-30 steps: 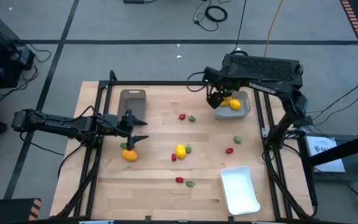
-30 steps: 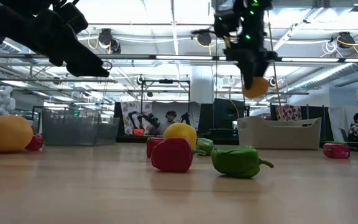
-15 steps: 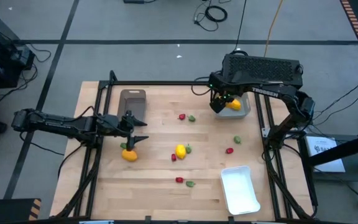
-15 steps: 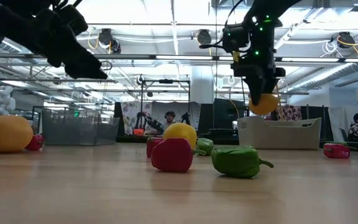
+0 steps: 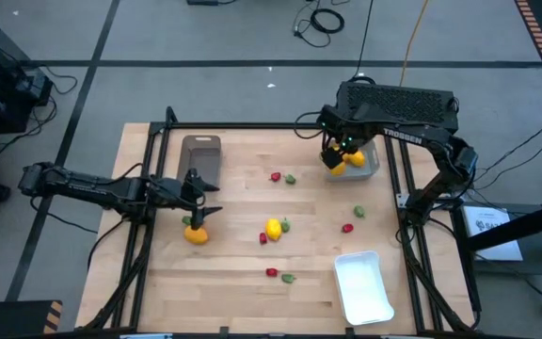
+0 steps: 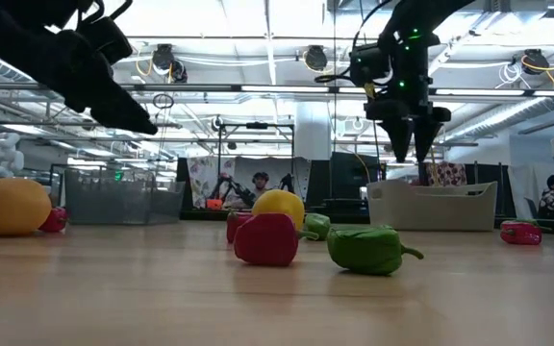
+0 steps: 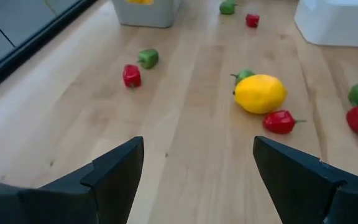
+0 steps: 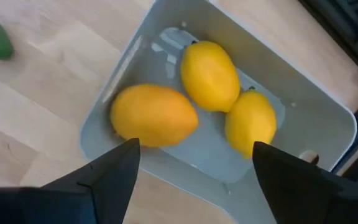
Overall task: Sort produce into baskets
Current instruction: Put the left yellow lemon into the gray bin
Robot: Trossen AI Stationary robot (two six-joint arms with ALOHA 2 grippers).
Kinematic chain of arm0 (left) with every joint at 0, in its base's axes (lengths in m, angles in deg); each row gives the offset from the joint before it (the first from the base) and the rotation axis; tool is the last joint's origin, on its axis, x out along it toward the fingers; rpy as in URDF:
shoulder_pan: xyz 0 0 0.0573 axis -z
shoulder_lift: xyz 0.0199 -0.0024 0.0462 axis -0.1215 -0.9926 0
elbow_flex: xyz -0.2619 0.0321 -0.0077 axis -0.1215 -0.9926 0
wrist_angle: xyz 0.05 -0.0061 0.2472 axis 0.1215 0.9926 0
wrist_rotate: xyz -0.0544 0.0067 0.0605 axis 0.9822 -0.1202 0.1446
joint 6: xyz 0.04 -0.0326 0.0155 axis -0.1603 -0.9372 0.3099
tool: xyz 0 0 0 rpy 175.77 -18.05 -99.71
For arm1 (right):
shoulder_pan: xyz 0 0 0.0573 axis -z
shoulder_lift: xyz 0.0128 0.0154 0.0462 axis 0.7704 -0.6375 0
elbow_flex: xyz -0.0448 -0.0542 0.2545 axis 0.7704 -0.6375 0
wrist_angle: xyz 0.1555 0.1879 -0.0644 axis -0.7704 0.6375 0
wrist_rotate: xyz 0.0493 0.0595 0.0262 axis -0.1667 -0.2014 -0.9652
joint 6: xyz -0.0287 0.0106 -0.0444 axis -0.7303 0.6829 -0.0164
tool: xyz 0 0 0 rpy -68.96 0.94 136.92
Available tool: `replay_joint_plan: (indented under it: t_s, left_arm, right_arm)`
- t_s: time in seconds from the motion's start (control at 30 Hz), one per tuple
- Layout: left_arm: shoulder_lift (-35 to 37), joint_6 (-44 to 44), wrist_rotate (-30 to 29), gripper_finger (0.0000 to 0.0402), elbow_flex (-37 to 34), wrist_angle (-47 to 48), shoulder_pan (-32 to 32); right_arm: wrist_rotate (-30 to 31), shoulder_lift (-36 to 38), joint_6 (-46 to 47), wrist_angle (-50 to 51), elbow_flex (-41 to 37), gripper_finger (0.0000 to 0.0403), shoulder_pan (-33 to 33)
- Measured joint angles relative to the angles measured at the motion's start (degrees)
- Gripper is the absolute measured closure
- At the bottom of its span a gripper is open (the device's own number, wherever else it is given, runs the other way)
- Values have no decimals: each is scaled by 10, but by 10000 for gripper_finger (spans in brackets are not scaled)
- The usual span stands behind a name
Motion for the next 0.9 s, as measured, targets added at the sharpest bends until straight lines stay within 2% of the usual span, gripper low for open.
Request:
replay_joint_plan:
  t_s: [0.17, 0.47, 0.57, 0.7, 0.9]
  left_arm:
    - [0, -10, 0, 92, 0, 2, 2]
    - [0, -11, 0, 92, 0, 21, 1]
    - [0, -11, -6, 92, 0, 38, 1]
    - [0, -11, -35, 92, 0, 55, 1]
    - [0, -14, -130, 92, 0, 75, 1]
  right_arm:
    - [-4, 0, -7, -28, 0, 101, -4]
    - [-95, 0, -5, -79, 30, 101, -23]
    - [-119, 0, -8, -149, 37, 101, -57]
    - [-120, 0, -12, -271, 36, 101, -124]
    - [-106, -32, -23, -486, 37, 101, -243]
